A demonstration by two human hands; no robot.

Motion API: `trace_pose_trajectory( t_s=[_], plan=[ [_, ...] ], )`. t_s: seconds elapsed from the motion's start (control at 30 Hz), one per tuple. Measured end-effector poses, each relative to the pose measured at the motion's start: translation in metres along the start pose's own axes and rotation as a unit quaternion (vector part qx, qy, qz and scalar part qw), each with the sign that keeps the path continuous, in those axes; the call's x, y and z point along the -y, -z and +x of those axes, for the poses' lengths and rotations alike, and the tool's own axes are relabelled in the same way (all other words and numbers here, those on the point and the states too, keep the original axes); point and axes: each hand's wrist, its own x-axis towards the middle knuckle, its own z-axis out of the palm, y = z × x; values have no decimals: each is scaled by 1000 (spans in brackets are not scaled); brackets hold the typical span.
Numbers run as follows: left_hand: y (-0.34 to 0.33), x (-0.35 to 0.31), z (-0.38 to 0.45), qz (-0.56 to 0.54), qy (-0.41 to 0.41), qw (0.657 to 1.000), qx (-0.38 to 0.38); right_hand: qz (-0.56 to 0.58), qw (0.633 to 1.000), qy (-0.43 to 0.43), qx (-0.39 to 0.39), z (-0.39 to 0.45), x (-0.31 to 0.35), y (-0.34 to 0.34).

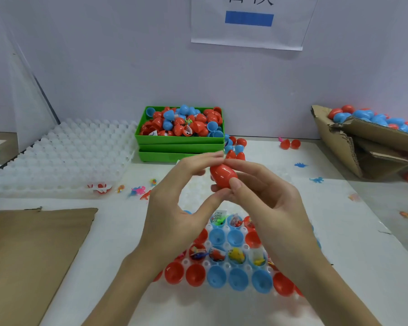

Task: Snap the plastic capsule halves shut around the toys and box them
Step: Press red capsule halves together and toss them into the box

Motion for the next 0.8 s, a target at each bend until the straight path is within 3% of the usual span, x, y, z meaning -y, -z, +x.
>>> trace_pose_trajectory(
  t_s=[0.07,0.2,0.4,0.8],
  plan=[
    [0,0,-1,-28,35,999,-2,-39,999,20,-21,0,-1,0],
    [0,-4,1,-112,94,989,-37,-41,999,25,9,0,0,-3],
    [-2,-8,2,-174,169,969,-51,-165,982,85,-23,-2,-8,-5],
    [8,-9,5,-195,153,968,21,-98,994,37,-12,0,5,0]
  ],
)
